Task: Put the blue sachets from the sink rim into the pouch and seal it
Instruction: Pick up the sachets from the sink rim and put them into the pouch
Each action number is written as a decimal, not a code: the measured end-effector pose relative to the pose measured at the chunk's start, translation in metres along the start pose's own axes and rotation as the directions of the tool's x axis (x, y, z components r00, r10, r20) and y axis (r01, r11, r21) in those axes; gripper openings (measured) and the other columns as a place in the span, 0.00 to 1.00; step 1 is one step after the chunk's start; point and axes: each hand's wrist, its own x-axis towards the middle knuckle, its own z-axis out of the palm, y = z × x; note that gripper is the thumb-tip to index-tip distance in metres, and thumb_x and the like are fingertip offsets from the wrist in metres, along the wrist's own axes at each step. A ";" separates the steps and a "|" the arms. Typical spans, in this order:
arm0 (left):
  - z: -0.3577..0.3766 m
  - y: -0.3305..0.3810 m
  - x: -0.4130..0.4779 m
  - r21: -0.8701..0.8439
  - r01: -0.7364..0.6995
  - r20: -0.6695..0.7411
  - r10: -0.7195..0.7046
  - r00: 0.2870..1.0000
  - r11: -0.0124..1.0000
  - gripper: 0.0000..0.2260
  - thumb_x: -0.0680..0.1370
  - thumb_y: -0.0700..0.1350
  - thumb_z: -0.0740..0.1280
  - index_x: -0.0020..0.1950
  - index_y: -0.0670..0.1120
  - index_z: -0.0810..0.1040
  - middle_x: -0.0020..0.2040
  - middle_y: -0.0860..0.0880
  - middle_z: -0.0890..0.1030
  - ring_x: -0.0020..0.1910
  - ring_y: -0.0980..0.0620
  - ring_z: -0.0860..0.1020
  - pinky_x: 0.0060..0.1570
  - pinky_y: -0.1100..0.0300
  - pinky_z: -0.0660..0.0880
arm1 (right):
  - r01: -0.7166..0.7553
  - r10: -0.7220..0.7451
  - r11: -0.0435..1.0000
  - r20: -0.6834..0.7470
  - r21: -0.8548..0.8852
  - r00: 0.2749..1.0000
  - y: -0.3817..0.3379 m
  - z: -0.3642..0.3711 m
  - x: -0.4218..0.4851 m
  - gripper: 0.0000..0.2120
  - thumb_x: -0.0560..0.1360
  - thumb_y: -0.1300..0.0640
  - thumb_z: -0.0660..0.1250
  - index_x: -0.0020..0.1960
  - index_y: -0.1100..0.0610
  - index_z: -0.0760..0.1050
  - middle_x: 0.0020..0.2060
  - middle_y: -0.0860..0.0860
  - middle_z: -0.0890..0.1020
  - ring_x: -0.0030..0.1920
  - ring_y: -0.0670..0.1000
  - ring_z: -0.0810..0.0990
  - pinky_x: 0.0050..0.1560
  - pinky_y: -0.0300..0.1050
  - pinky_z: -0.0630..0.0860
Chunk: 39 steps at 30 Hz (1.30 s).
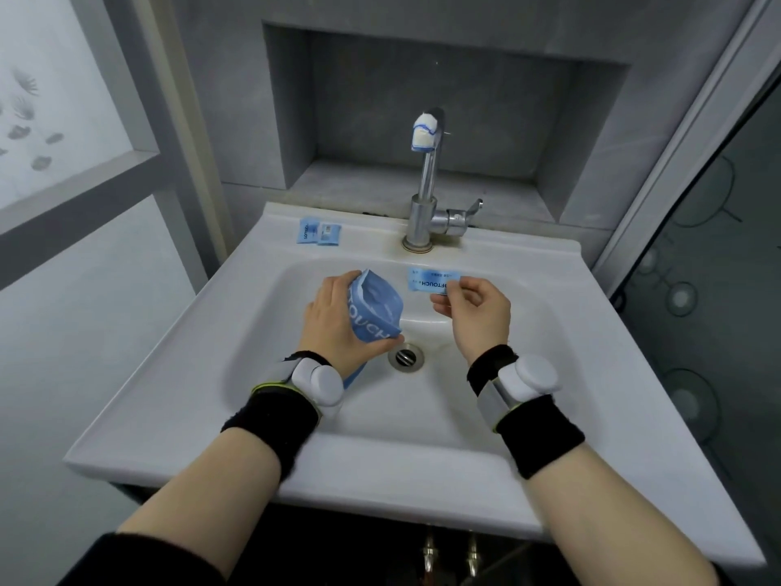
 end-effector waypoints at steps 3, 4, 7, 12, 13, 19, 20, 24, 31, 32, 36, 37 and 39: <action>0.002 0.000 -0.001 0.034 -0.030 0.007 0.030 1.000 0.999 0.47 0.58 0.64 0.77 0.70 0.48 0.63 0.63 0.49 0.71 0.61 0.49 0.72 0.61 0.49 0.71 | 0.013 -0.013 1.000 0.038 -0.008 0.999 -0.002 0.003 -0.005 0.01 0.77 0.60 0.66 0.49 0.57 0.75 0.39 0.51 0.84 0.38 0.49 0.85 0.41 0.41 0.82; 0.002 -0.001 -0.001 0.038 -0.040 0.006 0.039 0.999 0.998 0.47 0.58 0.63 0.78 0.70 0.47 0.63 0.63 0.49 0.71 0.61 0.49 0.72 0.61 0.50 0.71 | 0.021 -0.020 1.000 0.047 -0.017 0.999 -0.003 0.004 -0.006 0.02 0.77 0.60 0.66 0.49 0.58 0.75 0.39 0.51 0.83 0.38 0.49 0.85 0.40 0.39 0.82; 0.003 -0.001 -0.002 0.037 -0.056 0.002 0.056 0.998 0.998 0.46 0.58 0.63 0.78 0.70 0.48 0.64 0.63 0.50 0.71 0.60 0.50 0.71 0.60 0.52 0.69 | 0.059 -0.056 0.996 0.051 -0.060 0.997 -0.006 0.005 -0.008 0.03 0.77 0.59 0.67 0.50 0.58 0.76 0.39 0.50 0.84 0.36 0.48 0.85 0.39 0.38 0.81; 0.002 -0.001 -0.003 0.044 -0.050 0.008 0.049 0.999 0.998 0.46 0.58 0.63 0.78 0.70 0.49 0.64 0.63 0.51 0.71 0.61 0.51 0.71 0.61 0.53 0.68 | 0.102 -0.102 0.993 0.013 -0.055 0.995 -0.009 0.005 -0.010 0.01 0.77 0.59 0.67 0.47 0.54 0.75 0.39 0.48 0.83 0.36 0.48 0.85 0.40 0.42 0.82; 0.002 0.000 -0.003 0.041 -0.049 0.014 0.049 0.999 0.998 0.46 0.58 0.63 0.78 0.70 0.49 0.64 0.63 0.51 0.71 0.61 0.51 0.71 0.61 0.54 0.68 | 0.106 -0.106 0.992 0.011 -0.065 0.994 -0.010 0.004 -0.010 0.03 0.77 0.59 0.67 0.45 0.53 0.75 0.39 0.49 0.83 0.35 0.47 0.84 0.40 0.42 0.82; 0.003 0.001 -0.003 0.059 -0.089 0.029 0.088 0.996 0.994 0.45 0.59 0.62 0.78 0.70 0.49 0.65 0.62 0.51 0.71 0.60 0.51 0.71 0.58 0.56 0.67 | 0.079 -0.074 0.994 0.056 -0.079 0.996 -0.012 0.006 -0.013 0.05 0.76 0.61 0.67 0.43 0.52 0.74 0.37 0.53 0.83 0.32 0.50 0.83 0.34 0.40 0.80; 0.003 0.001 -0.003 0.065 -0.097 0.036 0.095 0.995 0.993 0.45 0.59 0.62 0.78 0.70 0.49 0.64 0.62 0.51 0.71 0.59 0.51 0.71 0.58 0.56 0.67 | 0.075 -0.069 0.994 0.070 -0.079 0.995 -0.012 0.006 -0.013 0.06 0.75 0.62 0.67 0.43 0.53 0.74 0.37 0.54 0.83 0.32 0.51 0.83 0.34 0.40 0.79; 0.003 0.000 -0.004 0.085 -0.136 0.051 0.132 0.990 0.987 0.45 0.59 0.64 0.77 0.70 0.50 0.64 0.61 0.52 0.70 0.58 0.52 0.71 0.58 0.56 0.67 | 0.044 -0.030 0.993 0.135 -0.106 0.990 -0.012 0.007 -0.015 0.06 0.75 0.63 0.67 0.42 0.54 0.74 0.37 0.55 0.84 0.34 0.53 0.84 0.34 0.41 0.80; 0.002 0.001 -0.004 0.075 -0.149 0.042 0.146 0.988 0.986 0.45 0.59 0.63 0.77 0.70 0.50 0.64 0.61 0.52 0.70 0.58 0.51 0.71 0.58 0.56 0.68 | 0.047 -0.018 0.985 0.174 -0.166 0.985 -0.007 0.007 -0.015 0.04 0.75 0.63 0.66 0.44 0.55 0.75 0.40 0.55 0.83 0.38 0.53 0.84 0.35 0.40 0.80; 0.002 0.001 -0.004 0.072 -0.151 0.044 0.149 0.988 0.986 0.45 0.59 0.63 0.77 0.70 0.49 0.64 0.61 0.52 0.70 0.58 0.51 0.71 0.58 0.55 0.68 | 0.044 -0.015 0.985 0.172 -0.168 0.985 -0.007 0.007 -0.014 0.03 0.75 0.63 0.66 0.45 0.55 0.75 0.40 0.55 0.83 0.37 0.52 0.84 0.35 0.40 0.80; -0.001 0.004 -0.005 0.079 -0.164 0.066 0.159 0.985 0.983 0.45 0.59 0.63 0.77 0.70 0.48 0.64 0.61 0.51 0.70 0.58 0.51 0.71 0.59 0.55 0.68 | 0.036 -0.009 0.986 0.164 -0.164 0.986 -0.003 0.007 -0.014 0.03 0.75 0.62 0.66 0.47 0.55 0.76 0.40 0.54 0.83 0.32 0.46 0.83 0.33 0.37 0.79; -0.001 0.005 -0.005 0.086 -0.170 0.074 0.164 0.984 0.982 0.45 0.59 0.62 0.77 0.70 0.48 0.64 0.61 0.51 0.70 0.59 0.51 0.71 0.59 0.54 0.69 | 0.039 -0.009 0.984 0.169 -0.173 0.986 -0.001 0.006 -0.014 0.04 0.75 0.62 0.66 0.49 0.56 0.76 0.40 0.55 0.83 0.32 0.46 0.83 0.34 0.38 0.80; -0.002 0.008 -0.005 0.102 -0.187 0.082 0.179 0.980 0.977 0.44 0.60 0.61 0.78 0.70 0.47 0.65 0.61 0.49 0.71 0.59 0.50 0.72 0.59 0.54 0.69 | 0.053 -0.016 0.979 0.185 -0.198 0.983 0.000 0.006 -0.014 0.07 0.75 0.62 0.65 0.53 0.56 0.76 0.41 0.55 0.83 0.33 0.48 0.83 0.37 0.42 0.81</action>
